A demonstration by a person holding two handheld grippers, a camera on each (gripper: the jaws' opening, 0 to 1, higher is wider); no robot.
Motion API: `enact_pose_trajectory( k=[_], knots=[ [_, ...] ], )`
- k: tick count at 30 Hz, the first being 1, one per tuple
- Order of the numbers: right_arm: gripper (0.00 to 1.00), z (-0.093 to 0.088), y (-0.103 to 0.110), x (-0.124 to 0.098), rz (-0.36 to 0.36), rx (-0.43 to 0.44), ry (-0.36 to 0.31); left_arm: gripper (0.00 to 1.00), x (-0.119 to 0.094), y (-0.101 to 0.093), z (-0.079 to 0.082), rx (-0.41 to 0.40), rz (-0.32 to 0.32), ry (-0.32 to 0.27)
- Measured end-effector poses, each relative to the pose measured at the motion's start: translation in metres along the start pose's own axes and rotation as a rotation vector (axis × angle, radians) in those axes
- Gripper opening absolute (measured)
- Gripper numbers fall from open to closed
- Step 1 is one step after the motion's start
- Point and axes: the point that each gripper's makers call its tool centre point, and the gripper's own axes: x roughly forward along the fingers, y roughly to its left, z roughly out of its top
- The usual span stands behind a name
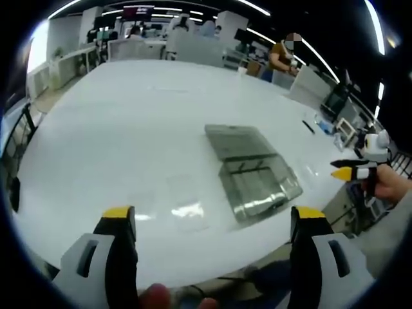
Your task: Insert the divider into the dual guide fixture by aligning both edges with the guide slots and pushing it downward to the bottom, including one-sided entry, uneven engagement, binding, and posture correction.
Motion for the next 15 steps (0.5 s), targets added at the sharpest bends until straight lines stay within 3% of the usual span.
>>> enact_pose_trajectory(
  k=[15],
  knots=[
    [0.90, -0.0017, -0.0031, -0.0001, -0.003, 0.010, -0.001, 0.98, 0.0021, -0.0010, 0.0004, 0.002, -0.004, 0.009]
  ],
)
